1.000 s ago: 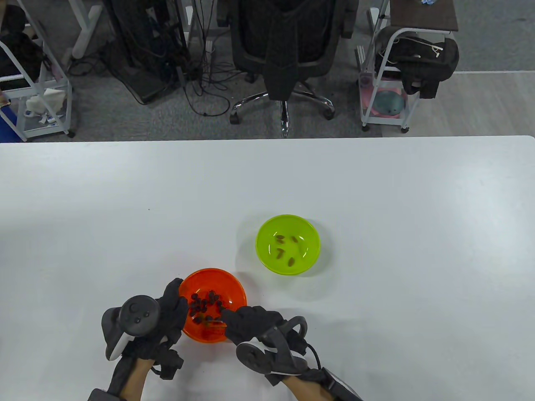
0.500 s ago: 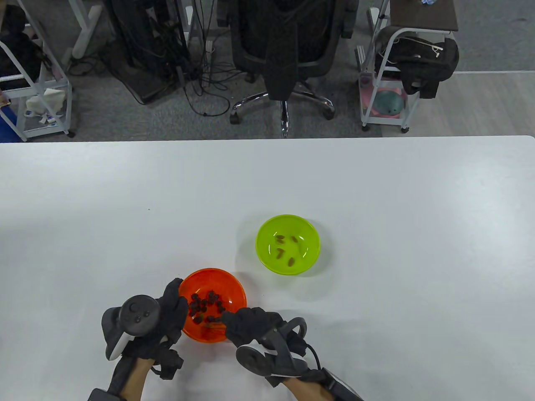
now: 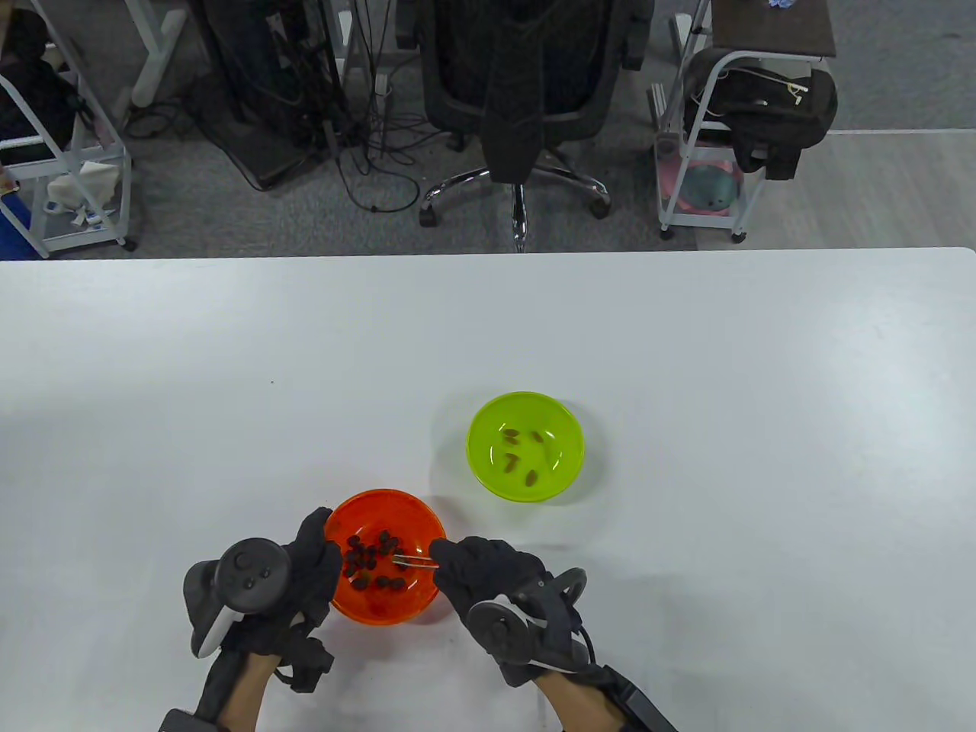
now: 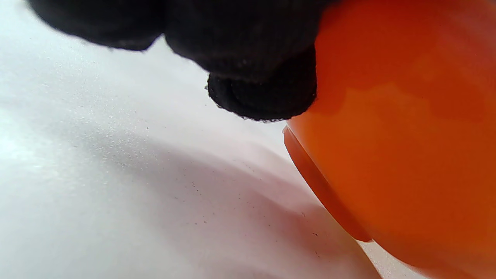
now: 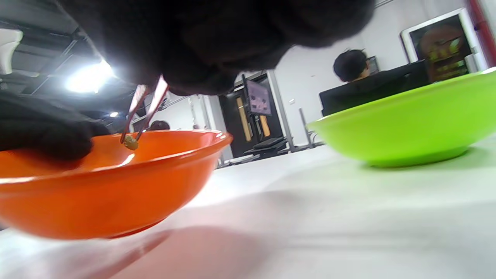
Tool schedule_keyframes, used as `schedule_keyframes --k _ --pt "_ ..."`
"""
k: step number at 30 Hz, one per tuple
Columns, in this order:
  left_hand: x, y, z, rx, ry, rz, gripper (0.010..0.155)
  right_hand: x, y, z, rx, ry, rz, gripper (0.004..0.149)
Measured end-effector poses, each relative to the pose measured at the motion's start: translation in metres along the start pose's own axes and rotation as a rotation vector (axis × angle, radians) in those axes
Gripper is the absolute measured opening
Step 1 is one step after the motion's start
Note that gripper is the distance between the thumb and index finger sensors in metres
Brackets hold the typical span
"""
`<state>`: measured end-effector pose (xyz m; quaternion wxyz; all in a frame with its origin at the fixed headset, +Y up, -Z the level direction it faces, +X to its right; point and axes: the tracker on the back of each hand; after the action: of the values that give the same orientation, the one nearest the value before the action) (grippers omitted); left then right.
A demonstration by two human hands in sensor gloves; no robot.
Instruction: Pick raisins with tweezers into bowl
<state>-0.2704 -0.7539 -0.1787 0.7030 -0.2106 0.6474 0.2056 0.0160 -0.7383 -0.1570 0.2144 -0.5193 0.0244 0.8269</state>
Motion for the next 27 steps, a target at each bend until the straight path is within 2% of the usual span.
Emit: schedule_keyframes --k 21,27 --pt "-0.001 0.001 0.0 -0.009 -0.008 0.001 0.056 0.003 -0.024 -0.084 -0.105 0.341 -0.137 0.038" --pt "-0.001 0.001 0.0 -0.009 -0.01 0.0 0.056 0.001 -0.024 -0.096 -0.158 0.422 -0.142 0.039"
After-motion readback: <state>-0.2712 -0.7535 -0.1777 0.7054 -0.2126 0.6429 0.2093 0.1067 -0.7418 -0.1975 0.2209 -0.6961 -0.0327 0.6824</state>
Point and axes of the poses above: the tracker on the back of each hand, its own z axis roughly to the thumb side, its own x axis roughly from the wrist to the fingertips, y = z × x, and after that the axes turned 4 degrees about z, right-handed
